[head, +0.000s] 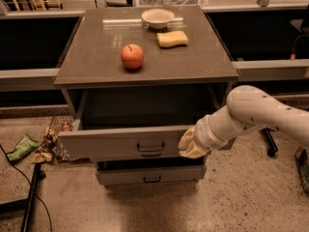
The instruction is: Close top drawer
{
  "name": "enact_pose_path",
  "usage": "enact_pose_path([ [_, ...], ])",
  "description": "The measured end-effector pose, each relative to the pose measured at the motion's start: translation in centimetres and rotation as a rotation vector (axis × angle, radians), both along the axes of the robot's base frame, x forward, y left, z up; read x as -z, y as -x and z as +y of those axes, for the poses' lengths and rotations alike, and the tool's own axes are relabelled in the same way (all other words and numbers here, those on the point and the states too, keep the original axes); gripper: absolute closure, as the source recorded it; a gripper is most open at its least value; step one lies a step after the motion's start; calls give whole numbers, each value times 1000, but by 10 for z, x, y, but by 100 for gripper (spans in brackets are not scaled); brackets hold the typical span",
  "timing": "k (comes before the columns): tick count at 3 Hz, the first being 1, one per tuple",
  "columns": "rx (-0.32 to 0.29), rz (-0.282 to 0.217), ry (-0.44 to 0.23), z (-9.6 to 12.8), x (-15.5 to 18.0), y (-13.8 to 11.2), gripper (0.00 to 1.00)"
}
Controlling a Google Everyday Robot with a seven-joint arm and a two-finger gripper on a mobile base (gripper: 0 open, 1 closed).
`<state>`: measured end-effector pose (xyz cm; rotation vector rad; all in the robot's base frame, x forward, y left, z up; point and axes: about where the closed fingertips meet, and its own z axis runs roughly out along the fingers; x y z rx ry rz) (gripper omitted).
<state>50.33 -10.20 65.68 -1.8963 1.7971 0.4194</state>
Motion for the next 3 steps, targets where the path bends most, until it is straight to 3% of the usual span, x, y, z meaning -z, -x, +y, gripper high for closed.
enact_pose_path([
  [1, 50, 7, -9, -6, 4, -21, 62],
  [2, 53, 7, -9, -7, 4, -21, 31],
  [3, 53, 7, -9, -7, 4, -21, 8],
])
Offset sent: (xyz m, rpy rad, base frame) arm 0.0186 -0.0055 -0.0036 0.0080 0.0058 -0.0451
